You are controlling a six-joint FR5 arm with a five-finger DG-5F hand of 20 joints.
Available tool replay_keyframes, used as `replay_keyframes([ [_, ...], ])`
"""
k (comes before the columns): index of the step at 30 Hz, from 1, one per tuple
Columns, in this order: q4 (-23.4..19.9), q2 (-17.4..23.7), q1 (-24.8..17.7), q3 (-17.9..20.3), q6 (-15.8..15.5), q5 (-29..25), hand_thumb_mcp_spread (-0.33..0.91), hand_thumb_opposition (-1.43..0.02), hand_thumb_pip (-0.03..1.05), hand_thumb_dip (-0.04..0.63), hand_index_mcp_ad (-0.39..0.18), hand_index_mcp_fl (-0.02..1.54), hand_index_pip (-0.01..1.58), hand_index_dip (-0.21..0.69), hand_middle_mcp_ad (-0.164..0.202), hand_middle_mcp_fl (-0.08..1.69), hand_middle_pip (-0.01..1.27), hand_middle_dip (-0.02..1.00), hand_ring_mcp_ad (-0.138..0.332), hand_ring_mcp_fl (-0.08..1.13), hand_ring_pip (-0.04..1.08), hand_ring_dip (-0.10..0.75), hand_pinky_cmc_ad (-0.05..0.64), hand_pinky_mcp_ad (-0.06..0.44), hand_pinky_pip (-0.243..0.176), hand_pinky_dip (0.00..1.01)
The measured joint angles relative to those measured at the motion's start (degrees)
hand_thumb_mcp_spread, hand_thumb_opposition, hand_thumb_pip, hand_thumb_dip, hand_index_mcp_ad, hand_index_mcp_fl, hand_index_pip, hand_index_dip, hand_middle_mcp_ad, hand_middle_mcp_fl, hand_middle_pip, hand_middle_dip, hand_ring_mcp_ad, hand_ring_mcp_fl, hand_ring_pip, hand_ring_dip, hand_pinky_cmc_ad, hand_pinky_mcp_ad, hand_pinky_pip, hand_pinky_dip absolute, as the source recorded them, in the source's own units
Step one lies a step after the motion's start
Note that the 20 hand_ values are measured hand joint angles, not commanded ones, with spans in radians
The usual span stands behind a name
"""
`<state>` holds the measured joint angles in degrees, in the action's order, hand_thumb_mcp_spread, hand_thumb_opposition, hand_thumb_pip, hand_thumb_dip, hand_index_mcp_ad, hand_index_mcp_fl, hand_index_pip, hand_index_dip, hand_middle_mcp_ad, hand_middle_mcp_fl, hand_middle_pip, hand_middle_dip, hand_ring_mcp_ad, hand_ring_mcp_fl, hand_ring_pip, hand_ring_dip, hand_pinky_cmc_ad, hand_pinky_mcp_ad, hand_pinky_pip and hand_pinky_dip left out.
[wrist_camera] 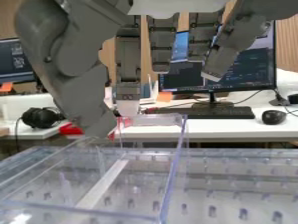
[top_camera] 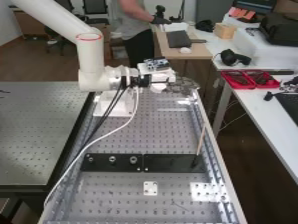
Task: Grab the pcb board and place it in the clear container
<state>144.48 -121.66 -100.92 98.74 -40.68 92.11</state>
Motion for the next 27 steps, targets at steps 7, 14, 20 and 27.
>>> replay_keyframes([
  [7,-0.88,0.39,0.19,0.30,-0.15,0.29,0.39,-0.84,0.73,0.267,-0.045,0.01,1.53,0.024,0.068,0.10,0.12,0.17,0.166,0.01,0.09,0.023,0.351,0.136,-0.061,0.57],
  [14,-0.05,0.15,0.69,0.43,-0.69,0.30,0.39,-0.84,0.73,0.267,-0.045,0.02,1.53,0.023,0.068,0.12,0.12,0.17,0.166,0.00,0.09,0.023,0.351,0.136,-0.061,0.57],
  [20,0.86,0.55,0.87,1.43,-0.80,0.34,0.39,-0.84,0.73,0.267,-0.045,0.02,1.53,0.023,0.068,0.12,0.12,0.17,0.166,0.00,0.09,0.031,0.351,0.136,-0.061,0.57],
  [27,1.16,2.27,0.89,3.50,-1.08,-0.05,0.40,-0.84,0.73,0.267,-0.045,0.02,1.53,0.023,0.068,0.12,0.12,0.17,0.166,0.00,0.09,0.031,0.351,0.136,-0.061,0.57],
])
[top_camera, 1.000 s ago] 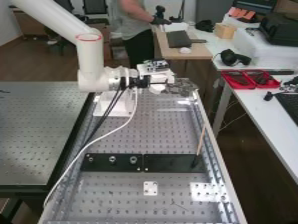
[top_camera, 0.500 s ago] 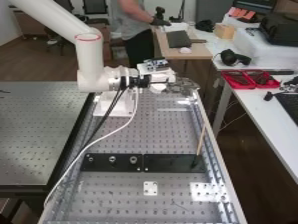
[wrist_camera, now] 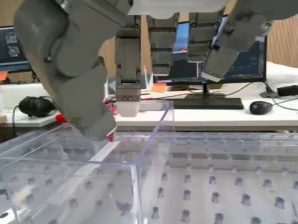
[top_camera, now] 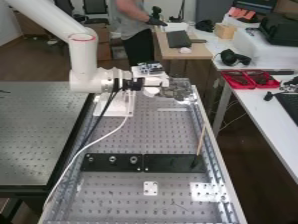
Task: Grab the pcb board and place it in the clear container
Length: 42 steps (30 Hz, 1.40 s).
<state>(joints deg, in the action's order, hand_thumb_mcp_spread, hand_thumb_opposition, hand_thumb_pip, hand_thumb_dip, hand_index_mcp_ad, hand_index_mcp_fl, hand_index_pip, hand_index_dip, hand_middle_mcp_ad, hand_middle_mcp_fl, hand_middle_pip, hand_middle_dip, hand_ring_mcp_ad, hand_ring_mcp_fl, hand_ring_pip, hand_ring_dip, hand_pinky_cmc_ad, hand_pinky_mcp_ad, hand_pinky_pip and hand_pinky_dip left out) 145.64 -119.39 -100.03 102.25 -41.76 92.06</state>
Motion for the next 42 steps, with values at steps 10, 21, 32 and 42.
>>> replay_keyframes([
  [10,1.14,1.75,-0.04,1.93,-0.26,-0.75,0.40,-0.84,0.73,0.267,-0.045,0.02,1.53,0.023,0.068,0.12,0.12,0.17,0.164,0.00,0.09,0.031,0.351,0.136,-0.061,0.57],
  [21,0.93,2.15,-0.36,2.94,0.40,-1.47,0.40,-0.84,0.73,0.267,-0.045,0.02,1.53,0.023,0.068,0.12,0.12,0.17,0.164,0.00,0.09,0.031,0.351,0.136,-0.061,0.57],
  [32,0.43,2.75,-0.36,4.14,0.91,-1.93,0.39,-0.84,0.73,0.269,-0.045,0.02,1.53,0.024,0.068,0.12,0.12,0.17,0.166,0.00,0.09,0.031,0.353,0.136,-0.061,0.57],
  [42,0.44,3.21,-0.64,4.71,1.40,-2.22,0.40,-0.84,0.73,0.269,-0.045,0.02,1.53,0.024,0.065,0.12,0.12,0.17,0.166,0.00,0.09,0.031,0.349,0.136,-0.061,0.57],
])
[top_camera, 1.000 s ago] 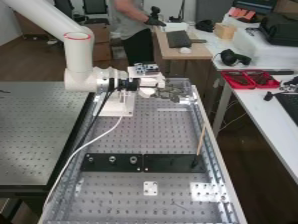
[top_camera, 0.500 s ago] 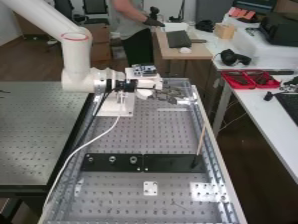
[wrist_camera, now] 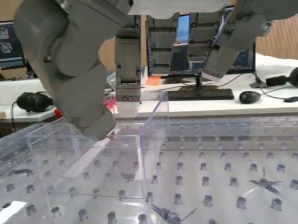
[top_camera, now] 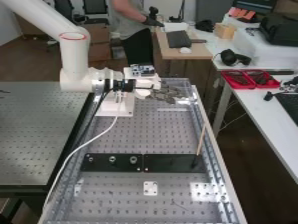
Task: Grab the pcb board and place it in the clear container
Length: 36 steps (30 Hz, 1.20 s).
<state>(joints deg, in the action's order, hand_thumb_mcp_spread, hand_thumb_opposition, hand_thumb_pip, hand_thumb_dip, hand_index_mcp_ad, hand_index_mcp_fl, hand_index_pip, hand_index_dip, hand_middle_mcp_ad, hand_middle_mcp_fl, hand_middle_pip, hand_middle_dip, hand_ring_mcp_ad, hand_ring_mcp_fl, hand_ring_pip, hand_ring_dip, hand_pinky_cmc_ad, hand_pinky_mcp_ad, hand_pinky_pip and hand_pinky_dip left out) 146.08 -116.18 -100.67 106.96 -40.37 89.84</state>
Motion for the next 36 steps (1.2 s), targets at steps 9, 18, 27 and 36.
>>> replay_keyframes([
  [9,0.12,0.04,-0.06,0.11,0.28,-0.16,0.40,-0.84,0.73,0.271,-0.045,0.03,1.53,0.024,0.065,0.12,0.12,0.17,0.166,0.00,0.09,0.031,0.349,0.136,-0.061,0.57],
  [18,0.09,-0.06,-0.07,-0.74,0.39,0.29,0.40,-0.84,0.73,0.267,-0.045,0.02,1.53,0.024,0.065,0.12,0.12,0.17,0.166,0.00,0.09,0.031,0.353,0.136,-0.061,0.57],
  [27,2.29,3.79,0.54,-2.10,0.35,0.20,0.40,-0.84,0.73,0.271,-0.045,0.03,1.53,0.024,0.065,0.12,0.12,0.17,0.166,0.00,0.09,0.031,0.347,0.136,-0.061,0.57],
  [36,14.07,11.98,1.63,-4.90,-3.82,-0.98,0.34,-0.82,0.60,0.222,-0.051,0.01,1.17,0.026,0.066,0.09,0.12,0.17,0.201,0.00,0.09,0.030,0.333,0.161,-0.065,0.60],
])
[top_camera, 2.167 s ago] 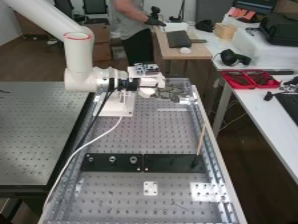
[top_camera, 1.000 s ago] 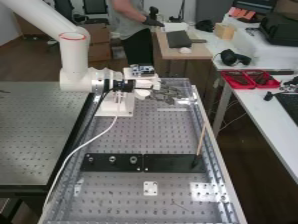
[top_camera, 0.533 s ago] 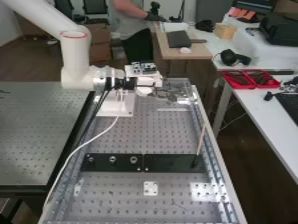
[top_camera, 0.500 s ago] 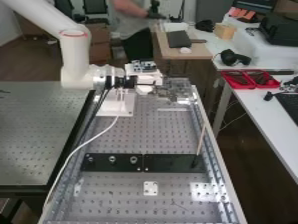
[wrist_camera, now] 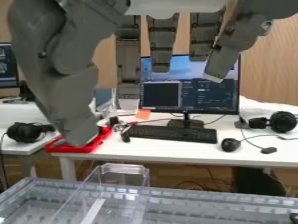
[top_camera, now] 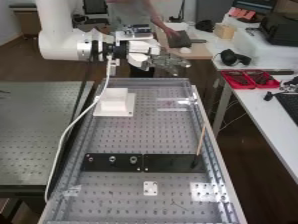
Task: Grab the pcb board and place it in the clear container
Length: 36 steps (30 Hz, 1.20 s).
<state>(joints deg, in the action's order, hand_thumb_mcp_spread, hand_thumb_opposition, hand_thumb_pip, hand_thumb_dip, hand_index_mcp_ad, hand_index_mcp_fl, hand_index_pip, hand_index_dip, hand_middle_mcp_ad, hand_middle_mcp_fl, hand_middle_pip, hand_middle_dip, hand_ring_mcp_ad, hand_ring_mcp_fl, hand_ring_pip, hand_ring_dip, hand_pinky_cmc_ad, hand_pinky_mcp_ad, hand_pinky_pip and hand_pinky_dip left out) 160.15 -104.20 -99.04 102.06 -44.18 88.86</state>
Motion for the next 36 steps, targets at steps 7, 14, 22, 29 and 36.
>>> replay_keyframes([
  [7,13.01,5.46,1.54,-3.55,-1.70,-3.05,0.24,-0.75,0.40,0.112,-0.052,0.01,0.49,0.166,0.080,0.02,0.12,0.17,0.232,0.01,0.09,0.030,0.333,0.211,-0.106,0.65],
  [14,15.61,10.35,2.30,-4.39,-2.20,-6.63,0.23,-0.73,0.34,0.052,-0.049,0.01,0.21,0.304,0.094,0.00,0.12,0.17,0.236,0.00,0.09,0.030,0.351,0.297,-0.138,0.64],
  [22,16.25,12.64,3.07,-5.07,-1.38,-6.35,0.24,-0.71,0.30,0.038,-0.045,0.04,0.12,0.367,0.094,0.01,0.14,0.17,0.236,0.00,0.09,0.030,0.396,0.314,-0.138,0.62],
  [29,16.60,11.92,3.41,-5.64,0.22,-5.25,0.24,-0.71,0.27,0.037,-0.049,0.04,0.10,0.398,0.094,0.01,0.14,0.17,0.236,0.00,0.09,0.030,0.414,0.312,-0.138,0.62],
  [36,16.32,11.82,3.45,-5.71,0.08,-5.02,0.24,-0.71,0.27,0.037,-0.051,0.04,0.10,0.403,0.094,0.01,0.14,0.17,0.236,0.00,0.09,0.030,0.415,0.312,-0.138,0.62],
])
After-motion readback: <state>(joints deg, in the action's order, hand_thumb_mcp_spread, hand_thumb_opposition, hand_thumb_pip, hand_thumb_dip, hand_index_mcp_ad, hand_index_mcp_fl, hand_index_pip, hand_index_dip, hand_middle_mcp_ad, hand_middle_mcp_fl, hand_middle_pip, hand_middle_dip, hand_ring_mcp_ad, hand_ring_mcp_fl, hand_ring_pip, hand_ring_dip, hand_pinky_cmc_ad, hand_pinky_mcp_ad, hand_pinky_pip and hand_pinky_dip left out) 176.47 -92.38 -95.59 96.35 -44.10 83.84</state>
